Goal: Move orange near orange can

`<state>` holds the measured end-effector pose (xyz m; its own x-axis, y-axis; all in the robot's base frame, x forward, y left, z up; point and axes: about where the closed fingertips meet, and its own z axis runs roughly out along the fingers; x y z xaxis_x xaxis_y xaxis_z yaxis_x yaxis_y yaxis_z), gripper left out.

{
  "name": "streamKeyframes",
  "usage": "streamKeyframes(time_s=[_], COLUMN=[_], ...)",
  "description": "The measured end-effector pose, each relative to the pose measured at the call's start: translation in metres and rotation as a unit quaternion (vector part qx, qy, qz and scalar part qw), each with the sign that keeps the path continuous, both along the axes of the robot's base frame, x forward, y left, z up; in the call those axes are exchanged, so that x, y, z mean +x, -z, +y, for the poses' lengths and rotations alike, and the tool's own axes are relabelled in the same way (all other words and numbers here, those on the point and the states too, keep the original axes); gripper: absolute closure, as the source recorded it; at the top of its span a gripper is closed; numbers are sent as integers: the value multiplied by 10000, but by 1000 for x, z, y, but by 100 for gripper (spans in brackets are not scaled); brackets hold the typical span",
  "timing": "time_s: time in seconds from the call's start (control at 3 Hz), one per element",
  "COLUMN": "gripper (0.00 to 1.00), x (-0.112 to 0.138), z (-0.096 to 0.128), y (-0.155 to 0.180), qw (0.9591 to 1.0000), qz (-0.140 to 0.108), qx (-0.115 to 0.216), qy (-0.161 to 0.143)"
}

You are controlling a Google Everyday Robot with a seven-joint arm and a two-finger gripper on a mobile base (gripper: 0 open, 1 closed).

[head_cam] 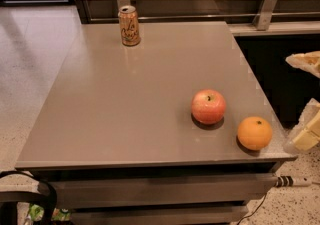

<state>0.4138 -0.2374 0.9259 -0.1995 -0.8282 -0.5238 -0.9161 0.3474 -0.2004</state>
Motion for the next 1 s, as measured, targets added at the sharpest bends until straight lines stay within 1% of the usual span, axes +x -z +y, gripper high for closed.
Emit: streamKeyframes(time_s=[0.33, 0.67, 1.0], gripper=[0, 0, 0], x=[-5, -11, -20], z=[12, 16, 19], y=[31, 44, 67], qw=[9941, 9874, 9798], qz=[12, 27, 86], qx=[1070, 1564, 1986], qy=[-166, -223, -236])
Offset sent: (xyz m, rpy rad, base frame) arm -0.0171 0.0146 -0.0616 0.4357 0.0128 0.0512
